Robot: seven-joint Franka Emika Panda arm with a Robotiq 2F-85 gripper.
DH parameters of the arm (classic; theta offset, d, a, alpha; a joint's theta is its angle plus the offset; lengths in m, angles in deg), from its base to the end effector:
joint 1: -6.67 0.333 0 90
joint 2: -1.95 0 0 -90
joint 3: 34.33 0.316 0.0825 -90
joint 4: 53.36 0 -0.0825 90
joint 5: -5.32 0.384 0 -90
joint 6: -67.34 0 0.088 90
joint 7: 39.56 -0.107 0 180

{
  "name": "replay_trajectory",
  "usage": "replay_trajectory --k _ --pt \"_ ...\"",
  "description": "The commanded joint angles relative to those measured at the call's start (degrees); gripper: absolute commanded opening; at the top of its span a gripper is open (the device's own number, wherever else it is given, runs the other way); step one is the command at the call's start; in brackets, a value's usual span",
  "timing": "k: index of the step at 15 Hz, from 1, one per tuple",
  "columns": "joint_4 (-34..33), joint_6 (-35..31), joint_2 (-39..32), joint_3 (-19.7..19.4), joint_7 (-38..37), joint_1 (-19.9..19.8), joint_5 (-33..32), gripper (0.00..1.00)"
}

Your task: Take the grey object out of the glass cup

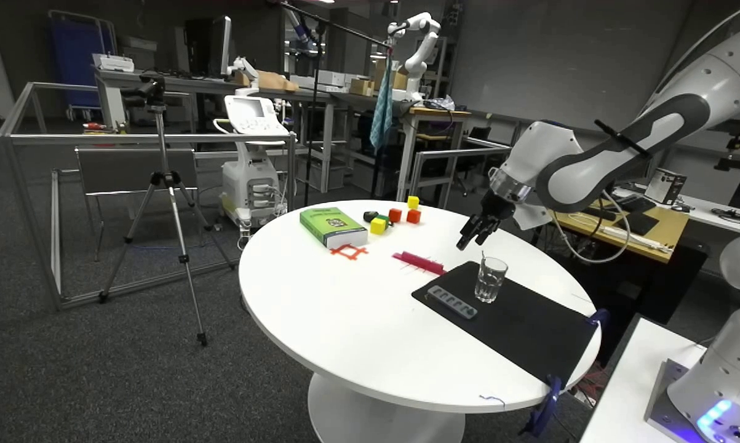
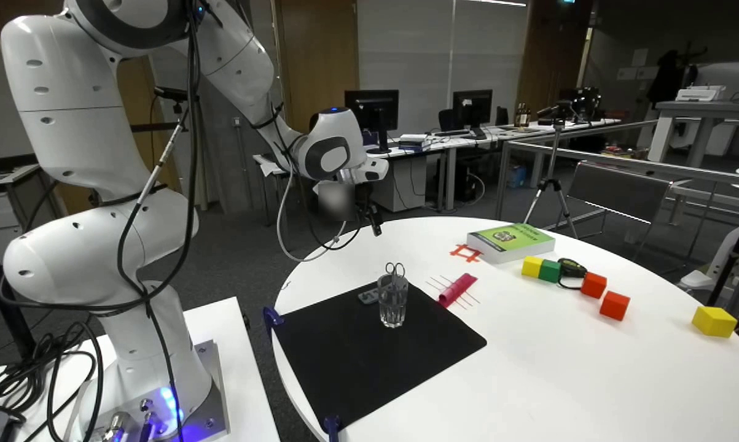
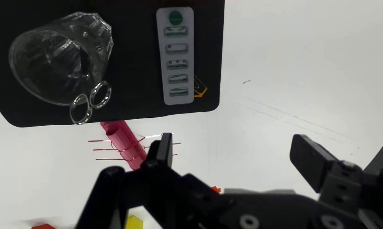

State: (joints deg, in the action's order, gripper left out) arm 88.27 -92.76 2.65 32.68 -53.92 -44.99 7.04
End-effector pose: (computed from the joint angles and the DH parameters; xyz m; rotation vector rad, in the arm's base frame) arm 0.4854 0.1317 0.3279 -3.0166 0.0112 -0.4800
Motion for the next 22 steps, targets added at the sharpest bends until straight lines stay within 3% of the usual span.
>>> replay_trajectory --k 1,4,7,10,11,15,19,22 --pt "-0.71 3.85 6.35 -1.08 11.24 1.83 11.84 1.0" --pt "-0.22 5.89 11.91 -5.72 20.42 6.24 22.91 1.0" --pt "1.16 10.23 19.01 -13.04 28.83 12.47 32.82 1.0" --pt "3.25 16.86 26.78 -20.15 33.16 17.23 38.11 1.0" --pt "4.43 16.7 26.49 -27.55 29.7 24.17 33.43 1.0" --pt "9.11 15.83 30.98 -44.09 20.56 38.97 19.11 1.0" --pt "10.64 17.01 32.63 -51.53 11.25 45.1 7.3 1.0" --pt "9.63 15.8 29.79 -54.85 10.61 48.57 5.17 1.0"
